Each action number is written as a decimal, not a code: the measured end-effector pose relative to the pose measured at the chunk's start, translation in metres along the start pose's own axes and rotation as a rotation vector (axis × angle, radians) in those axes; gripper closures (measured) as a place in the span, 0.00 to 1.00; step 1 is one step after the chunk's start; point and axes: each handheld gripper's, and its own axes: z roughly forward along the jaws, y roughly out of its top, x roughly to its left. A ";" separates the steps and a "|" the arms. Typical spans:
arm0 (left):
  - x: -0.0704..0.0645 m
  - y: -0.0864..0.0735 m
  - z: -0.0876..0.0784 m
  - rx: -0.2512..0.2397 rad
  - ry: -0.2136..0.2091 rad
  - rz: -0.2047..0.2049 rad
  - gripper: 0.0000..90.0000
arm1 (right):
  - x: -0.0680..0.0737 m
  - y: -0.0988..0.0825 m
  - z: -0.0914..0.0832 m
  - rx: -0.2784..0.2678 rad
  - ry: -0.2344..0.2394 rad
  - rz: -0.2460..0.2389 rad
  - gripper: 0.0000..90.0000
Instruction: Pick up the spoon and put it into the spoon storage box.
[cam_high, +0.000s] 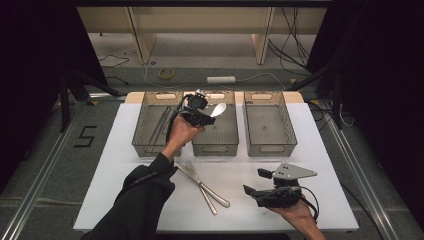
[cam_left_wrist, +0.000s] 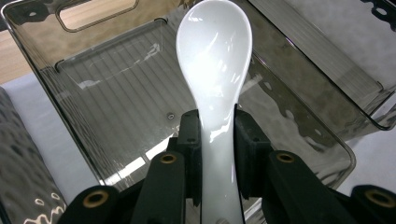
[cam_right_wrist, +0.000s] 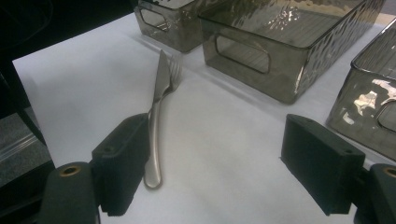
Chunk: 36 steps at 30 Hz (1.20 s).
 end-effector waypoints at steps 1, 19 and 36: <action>0.000 0.001 0.001 -0.001 0.002 -0.001 0.83 | 0.000 0.000 0.000 0.000 0.000 0.000 0.28; 0.004 0.000 0.024 0.030 0.025 -0.036 0.83 | 0.000 0.000 0.001 0.004 0.003 -0.001 0.28; 0.007 -0.004 0.036 0.032 0.014 -0.078 0.65 | 0.000 0.000 0.001 0.005 0.008 0.000 0.28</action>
